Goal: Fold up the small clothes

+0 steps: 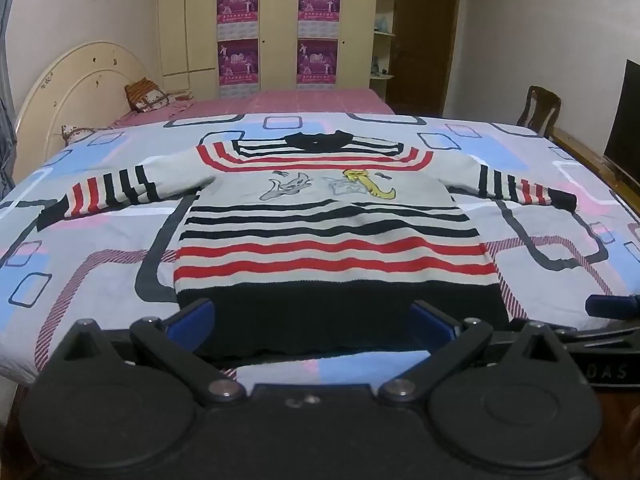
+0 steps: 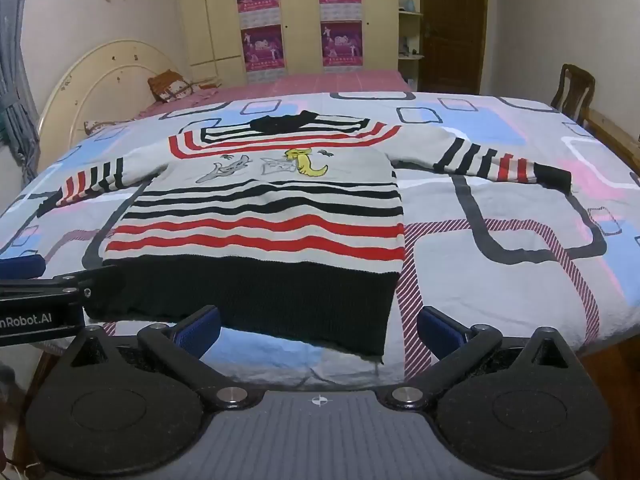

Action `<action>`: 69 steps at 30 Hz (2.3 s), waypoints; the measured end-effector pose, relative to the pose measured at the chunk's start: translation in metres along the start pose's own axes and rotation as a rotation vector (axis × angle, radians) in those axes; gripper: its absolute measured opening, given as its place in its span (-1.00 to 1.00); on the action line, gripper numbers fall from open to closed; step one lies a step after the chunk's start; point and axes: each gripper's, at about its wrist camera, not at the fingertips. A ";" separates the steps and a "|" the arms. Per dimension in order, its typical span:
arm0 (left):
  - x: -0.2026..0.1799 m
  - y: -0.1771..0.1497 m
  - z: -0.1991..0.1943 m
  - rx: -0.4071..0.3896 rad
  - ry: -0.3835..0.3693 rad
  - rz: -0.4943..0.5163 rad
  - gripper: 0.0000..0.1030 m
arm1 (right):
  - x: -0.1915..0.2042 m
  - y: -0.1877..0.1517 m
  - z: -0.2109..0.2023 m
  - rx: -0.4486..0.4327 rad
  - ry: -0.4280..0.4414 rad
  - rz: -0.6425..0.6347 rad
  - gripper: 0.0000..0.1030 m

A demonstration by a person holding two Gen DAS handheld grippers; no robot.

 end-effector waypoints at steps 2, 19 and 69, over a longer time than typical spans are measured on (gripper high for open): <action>0.000 0.000 0.000 0.000 0.000 0.003 1.00 | 0.000 0.000 0.000 0.000 0.001 0.002 1.00; 0.002 -0.002 0.000 -0.006 0.004 0.001 1.00 | 0.002 0.004 0.000 -0.006 0.000 -0.004 1.00; 0.005 0.002 -0.009 -0.009 0.011 0.005 1.00 | 0.002 0.007 -0.003 -0.015 -0.004 -0.004 1.00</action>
Point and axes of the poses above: each gripper's, at about its wrist camera, not at the fingertips, and z roughly the way its jaws point, x to its left, y to its top, and after that the axes turned 1 degree about x, right-handed
